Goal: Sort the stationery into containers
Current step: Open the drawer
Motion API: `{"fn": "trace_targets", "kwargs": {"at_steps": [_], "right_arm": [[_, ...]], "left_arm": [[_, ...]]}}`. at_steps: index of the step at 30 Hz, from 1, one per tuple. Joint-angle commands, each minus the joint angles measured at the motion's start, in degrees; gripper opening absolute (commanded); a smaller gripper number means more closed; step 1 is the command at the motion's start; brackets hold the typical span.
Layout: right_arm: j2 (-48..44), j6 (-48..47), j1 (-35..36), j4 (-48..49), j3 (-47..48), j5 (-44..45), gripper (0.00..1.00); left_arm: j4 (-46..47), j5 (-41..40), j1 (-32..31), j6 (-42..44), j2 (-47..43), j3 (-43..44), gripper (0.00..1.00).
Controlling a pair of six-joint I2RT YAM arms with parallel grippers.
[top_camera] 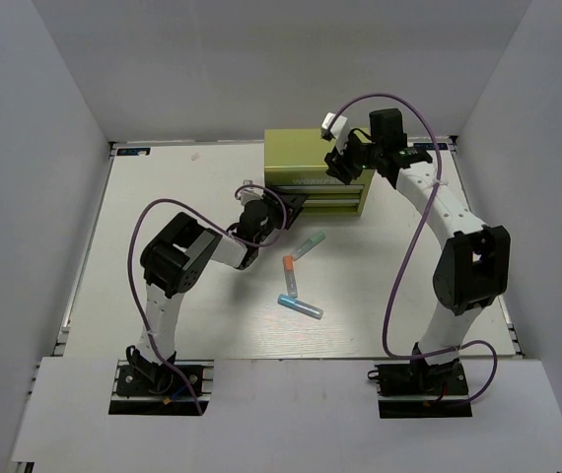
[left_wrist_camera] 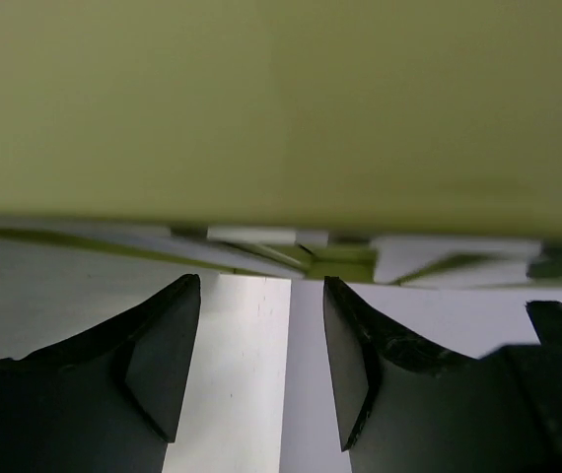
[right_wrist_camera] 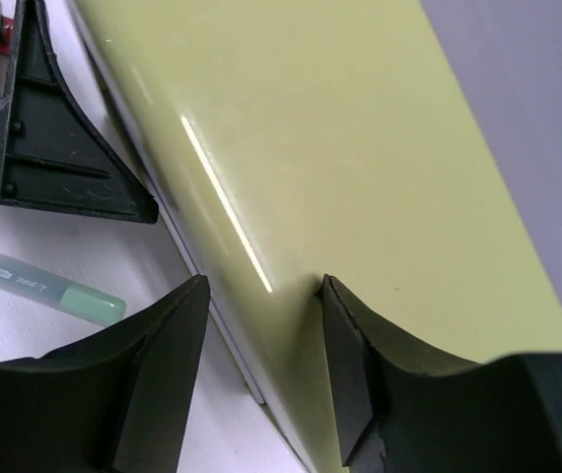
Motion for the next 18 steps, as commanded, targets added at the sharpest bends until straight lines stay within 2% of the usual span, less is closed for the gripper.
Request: {"fn": "trace_targets", "kwargs": {"at_steps": [1, 9, 13, 18], "right_arm": [[0.5, 0.9, -0.7, -1.8, 3.9, 0.6, 0.57], [2.2, 0.5, -1.1, -2.7, 5.0, 2.2, 0.58], [3.2, 0.1, -1.3, -4.0, 6.2, 2.3, 0.6], [4.1, 0.3, -1.1, -5.1, 7.1, 2.6, 0.6]], "left_arm": [[1.3, -3.1, -0.3, -1.2, 0.3, 2.7, 0.63], [-0.6, -8.5, -0.9, -3.6, 1.9, 3.9, 0.59], [-0.1, -9.5, -1.5, -5.8, 4.2, 5.0, 0.5], [-0.7, -11.3, -2.0, -6.3, 5.4, 6.9, 0.49]]}}
